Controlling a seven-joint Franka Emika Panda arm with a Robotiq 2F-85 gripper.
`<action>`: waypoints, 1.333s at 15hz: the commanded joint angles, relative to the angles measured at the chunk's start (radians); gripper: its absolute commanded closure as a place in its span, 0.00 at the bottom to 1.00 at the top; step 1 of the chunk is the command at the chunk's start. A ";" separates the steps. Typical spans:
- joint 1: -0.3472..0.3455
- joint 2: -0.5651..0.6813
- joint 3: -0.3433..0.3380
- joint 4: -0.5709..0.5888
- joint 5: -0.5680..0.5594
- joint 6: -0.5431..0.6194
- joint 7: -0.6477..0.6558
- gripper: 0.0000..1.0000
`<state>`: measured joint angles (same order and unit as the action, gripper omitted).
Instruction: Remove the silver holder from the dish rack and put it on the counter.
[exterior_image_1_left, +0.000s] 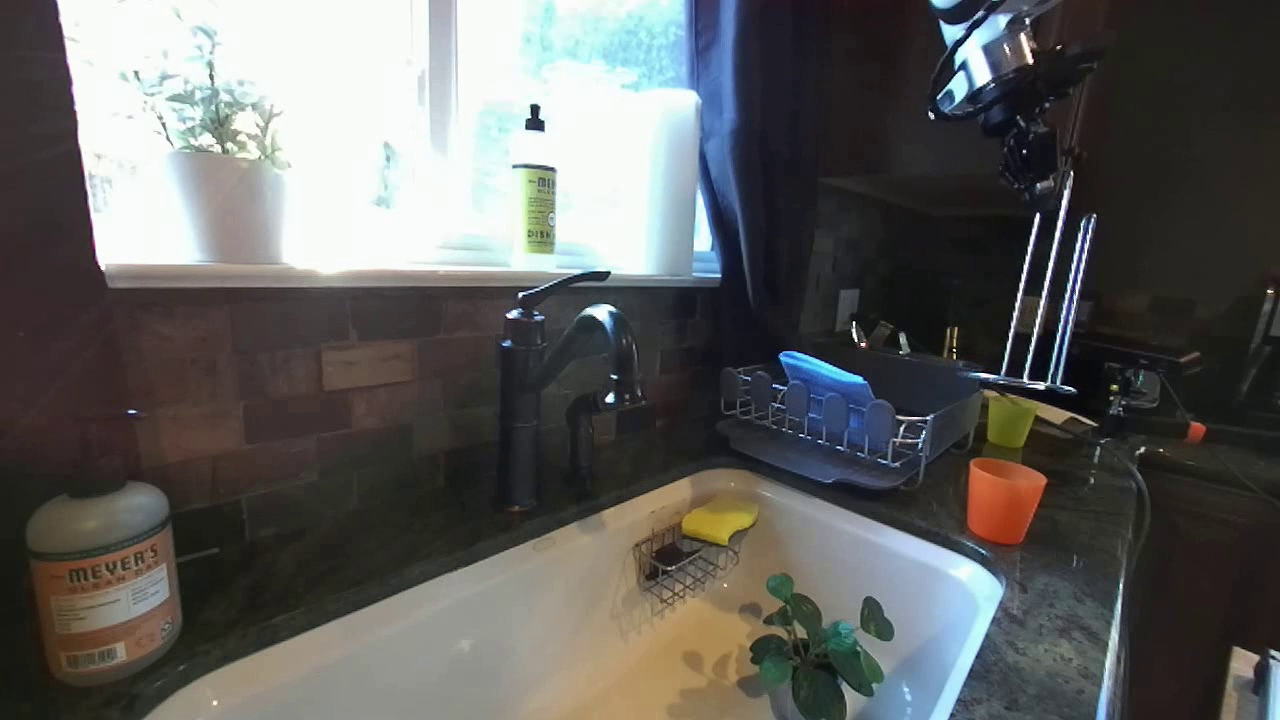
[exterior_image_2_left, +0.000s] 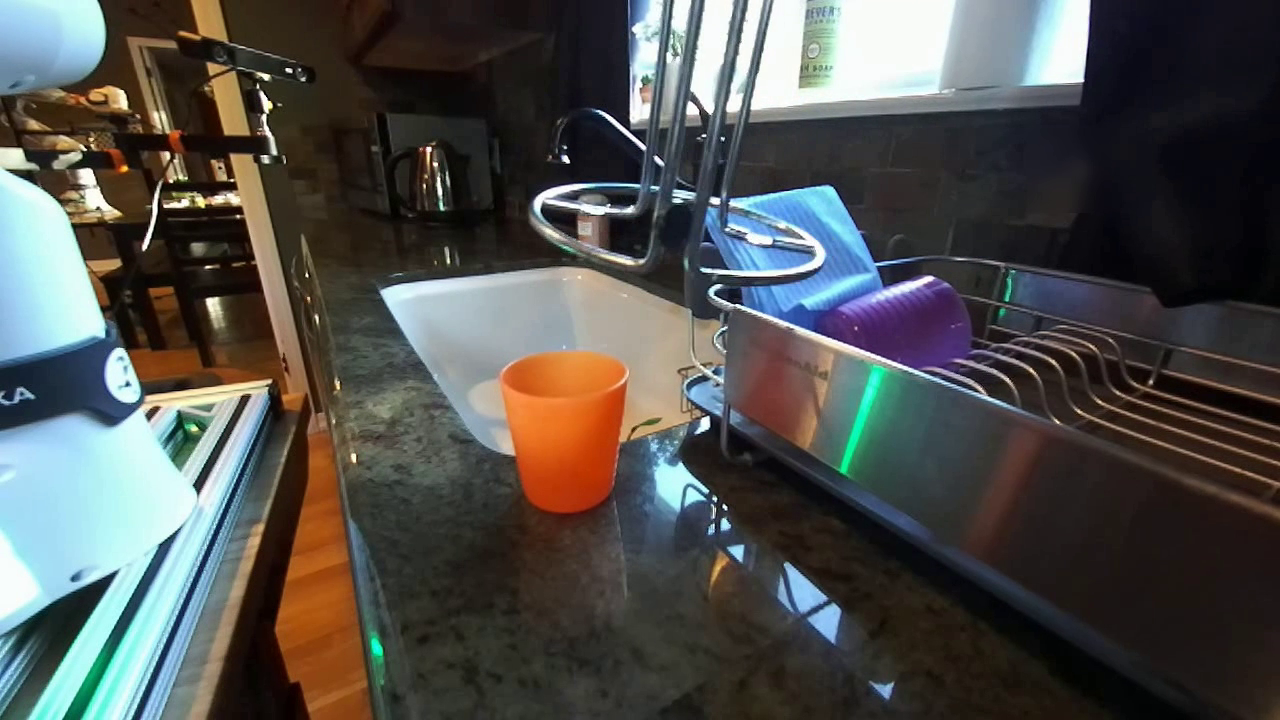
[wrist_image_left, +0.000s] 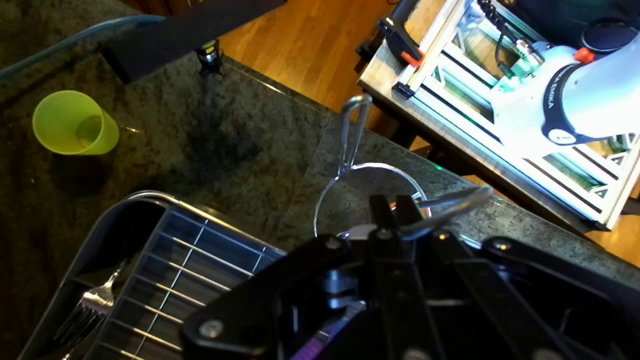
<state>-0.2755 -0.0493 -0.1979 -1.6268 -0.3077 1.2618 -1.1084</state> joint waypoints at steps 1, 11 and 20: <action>0.029 -0.071 -0.009 -0.103 -0.051 -0.002 0.077 0.98; 0.039 -0.088 -0.011 -0.127 -0.090 -0.016 0.126 0.98; 0.074 -0.194 -0.005 -0.289 -0.193 0.043 0.294 0.98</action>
<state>-0.2274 -0.1716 -0.2021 -1.8217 -0.4659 1.2527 -0.8857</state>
